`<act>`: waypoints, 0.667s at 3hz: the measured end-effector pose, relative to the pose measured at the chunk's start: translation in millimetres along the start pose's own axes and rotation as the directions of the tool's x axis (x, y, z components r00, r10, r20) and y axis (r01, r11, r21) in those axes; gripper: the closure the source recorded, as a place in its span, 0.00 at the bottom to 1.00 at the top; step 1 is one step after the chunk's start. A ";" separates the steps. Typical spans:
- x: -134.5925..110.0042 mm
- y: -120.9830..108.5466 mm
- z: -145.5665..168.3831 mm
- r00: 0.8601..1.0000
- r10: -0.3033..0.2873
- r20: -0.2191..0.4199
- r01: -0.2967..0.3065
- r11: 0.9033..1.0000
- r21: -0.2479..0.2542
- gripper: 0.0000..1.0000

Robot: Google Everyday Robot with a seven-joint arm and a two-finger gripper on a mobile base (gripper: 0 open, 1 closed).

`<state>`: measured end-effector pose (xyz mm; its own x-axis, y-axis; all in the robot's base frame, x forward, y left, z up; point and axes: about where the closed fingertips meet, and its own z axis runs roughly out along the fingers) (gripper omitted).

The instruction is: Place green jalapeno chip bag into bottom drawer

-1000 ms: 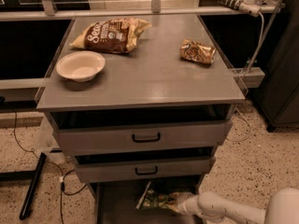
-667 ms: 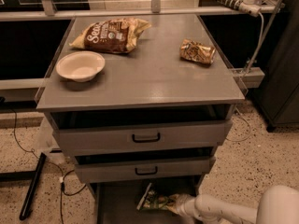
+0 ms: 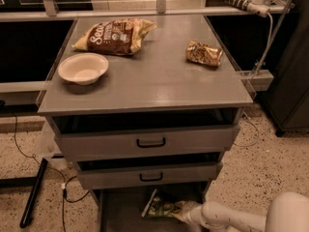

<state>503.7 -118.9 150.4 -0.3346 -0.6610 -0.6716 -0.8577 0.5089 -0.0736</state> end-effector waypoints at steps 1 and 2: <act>0.0 0.1 0.0 1.000 0.000 0.000 0.000 1.000 0.000 0.35; 0.0 0.1 0.1 1.000 0.000 0.000 0.000 1.000 0.000 0.12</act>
Offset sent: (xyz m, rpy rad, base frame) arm 0.0000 0.0000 0.0000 0.0000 0.0000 0.0000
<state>503.7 -118.8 150.4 -0.3346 -0.6610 -0.6717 -0.8577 0.5088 -0.0735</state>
